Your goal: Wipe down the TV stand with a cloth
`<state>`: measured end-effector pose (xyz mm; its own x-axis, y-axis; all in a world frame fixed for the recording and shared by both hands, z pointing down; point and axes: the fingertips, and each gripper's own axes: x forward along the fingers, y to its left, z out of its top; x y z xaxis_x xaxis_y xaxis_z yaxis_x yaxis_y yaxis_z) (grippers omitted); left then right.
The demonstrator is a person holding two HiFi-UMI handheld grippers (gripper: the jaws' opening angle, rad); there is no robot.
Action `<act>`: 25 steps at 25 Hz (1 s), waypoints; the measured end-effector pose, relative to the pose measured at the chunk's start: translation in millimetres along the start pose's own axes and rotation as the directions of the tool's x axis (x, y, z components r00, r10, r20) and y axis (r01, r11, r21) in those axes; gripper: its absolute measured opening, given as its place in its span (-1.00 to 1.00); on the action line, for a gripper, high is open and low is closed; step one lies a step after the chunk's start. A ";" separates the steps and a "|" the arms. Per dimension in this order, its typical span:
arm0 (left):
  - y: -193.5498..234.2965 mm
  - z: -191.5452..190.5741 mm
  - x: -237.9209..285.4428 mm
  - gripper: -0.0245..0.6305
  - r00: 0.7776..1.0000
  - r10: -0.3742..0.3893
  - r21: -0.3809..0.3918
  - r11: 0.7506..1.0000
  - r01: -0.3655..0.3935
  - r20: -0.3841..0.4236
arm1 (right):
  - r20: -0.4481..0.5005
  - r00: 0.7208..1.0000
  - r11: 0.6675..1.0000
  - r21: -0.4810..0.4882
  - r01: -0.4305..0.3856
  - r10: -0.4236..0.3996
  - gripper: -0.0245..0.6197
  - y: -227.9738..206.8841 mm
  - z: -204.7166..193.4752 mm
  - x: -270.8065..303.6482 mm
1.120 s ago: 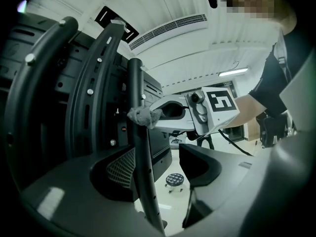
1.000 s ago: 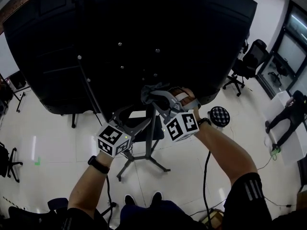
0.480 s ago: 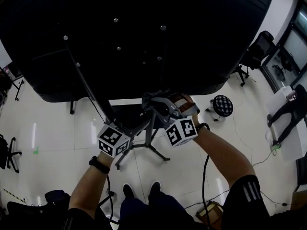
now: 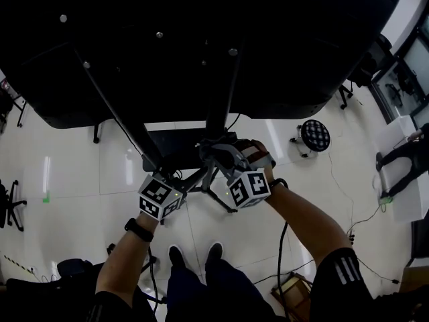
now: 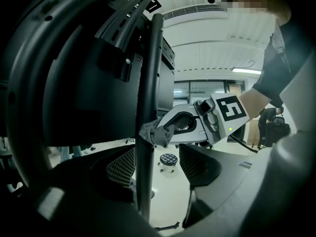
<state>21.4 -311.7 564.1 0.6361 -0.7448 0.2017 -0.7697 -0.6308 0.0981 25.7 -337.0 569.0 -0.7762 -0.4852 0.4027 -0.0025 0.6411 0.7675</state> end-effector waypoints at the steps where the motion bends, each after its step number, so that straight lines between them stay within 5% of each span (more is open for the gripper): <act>1: 1.3 -9.2 1.6 -0.01 1.000 -0.003 -0.004 1.000 0.003 -0.009 | -0.006 1.000 1.000 0.009 -0.010 0.010 -0.86 8.6 -5.4 4.5; 25: 29.0 -244.1 57.4 0.01 0.989 -0.043 -0.146 0.989 0.022 -0.143 | -0.131 0.982 0.981 0.154 -0.115 0.135 -0.86 203.3 -130.8 106.1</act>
<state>22.4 -319.7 816.4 0.6545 -0.6778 0.3350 -0.7551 -0.6085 0.2441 25.3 -335.8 833.0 -0.6799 -0.4678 0.5648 -0.0105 0.7763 0.6303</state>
